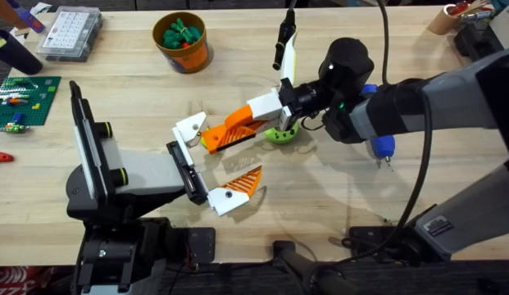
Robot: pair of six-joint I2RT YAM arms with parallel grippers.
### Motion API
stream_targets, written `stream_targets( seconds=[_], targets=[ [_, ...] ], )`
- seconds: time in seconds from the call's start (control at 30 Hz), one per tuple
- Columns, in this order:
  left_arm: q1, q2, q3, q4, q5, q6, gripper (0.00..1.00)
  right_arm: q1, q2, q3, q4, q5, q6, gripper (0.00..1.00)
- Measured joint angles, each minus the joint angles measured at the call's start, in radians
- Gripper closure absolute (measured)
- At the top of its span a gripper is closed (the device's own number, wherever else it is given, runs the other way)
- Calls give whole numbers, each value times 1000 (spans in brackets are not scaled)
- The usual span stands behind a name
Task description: Pick up the gripper from the table and insert it into the empty holder that is missing its gripper. Then pick up a screw, insert it into the mounting hole, and use the screwdriver to tighten it. Finally, clean up the table by picking up the vegetable and placing it into the bucket.
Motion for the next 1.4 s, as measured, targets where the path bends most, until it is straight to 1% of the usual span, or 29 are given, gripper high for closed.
stream_targets(
  seconds=[0.33, 0.73, 0.97, 1.4],
  targets=[
    [0, 0, 0, -11, -1, 0, 14, 0, 2, 1, -15, -1, 32, 980],
    [0, 0, 0, -12, -1, -5, 14, 0, 2, 1, -8, -40, 50, 980],
    [0, 0, 0, -12, -1, -17, 13, 0, 2, 1, 63, -54, 65, 980],
    [0, 0, 1, -29, 2, -26, 14, 0, 2, 1, 59, -64, 87, 980]
  ],
)
